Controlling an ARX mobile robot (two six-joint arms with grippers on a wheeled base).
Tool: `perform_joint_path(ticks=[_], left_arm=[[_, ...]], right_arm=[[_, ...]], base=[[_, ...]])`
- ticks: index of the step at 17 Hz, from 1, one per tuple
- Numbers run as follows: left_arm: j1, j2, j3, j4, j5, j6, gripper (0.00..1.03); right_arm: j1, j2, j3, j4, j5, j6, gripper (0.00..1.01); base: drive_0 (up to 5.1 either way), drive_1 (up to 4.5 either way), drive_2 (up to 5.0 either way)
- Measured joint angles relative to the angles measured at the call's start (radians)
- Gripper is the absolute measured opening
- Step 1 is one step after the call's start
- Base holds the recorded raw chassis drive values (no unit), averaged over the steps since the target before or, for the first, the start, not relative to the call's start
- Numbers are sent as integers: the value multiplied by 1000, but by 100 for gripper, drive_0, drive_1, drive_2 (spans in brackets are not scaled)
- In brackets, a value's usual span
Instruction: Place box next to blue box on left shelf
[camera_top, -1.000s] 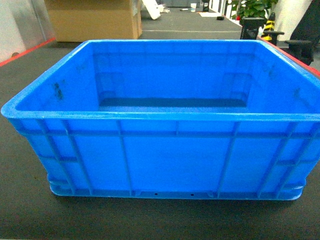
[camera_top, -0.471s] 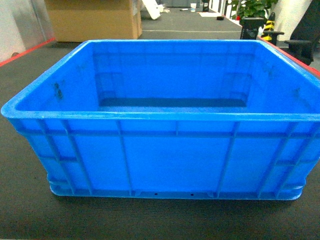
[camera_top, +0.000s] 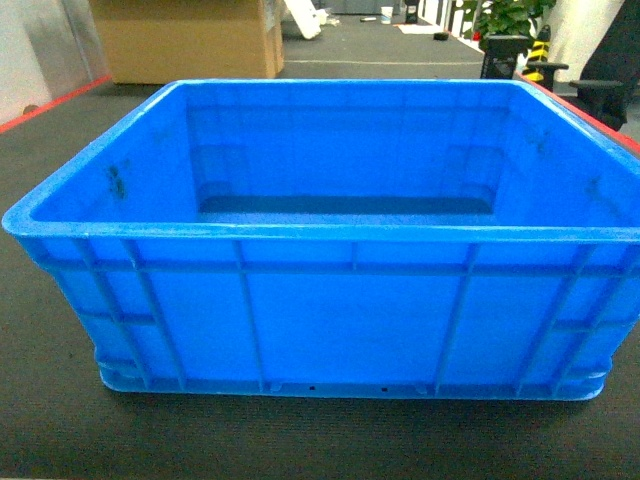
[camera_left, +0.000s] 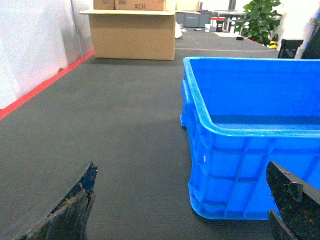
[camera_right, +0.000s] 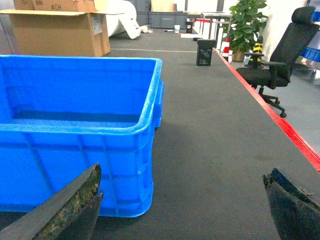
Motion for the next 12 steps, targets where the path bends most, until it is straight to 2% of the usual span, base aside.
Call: perform_joint_path(ticks=[10,11,12], left_arm=[[0,0,0,0,0,0,98],[-145,139,9,71,-393,-40,98],[-140,278,63,222,-373,-40,98]], right_arm=[[0,0,0,0,0,0,98],[37,151,51,-122,45,47,98],[47,265,85,9,42,72,98]], base=[[0,0,0],[0,0,0],[0,0,0]])
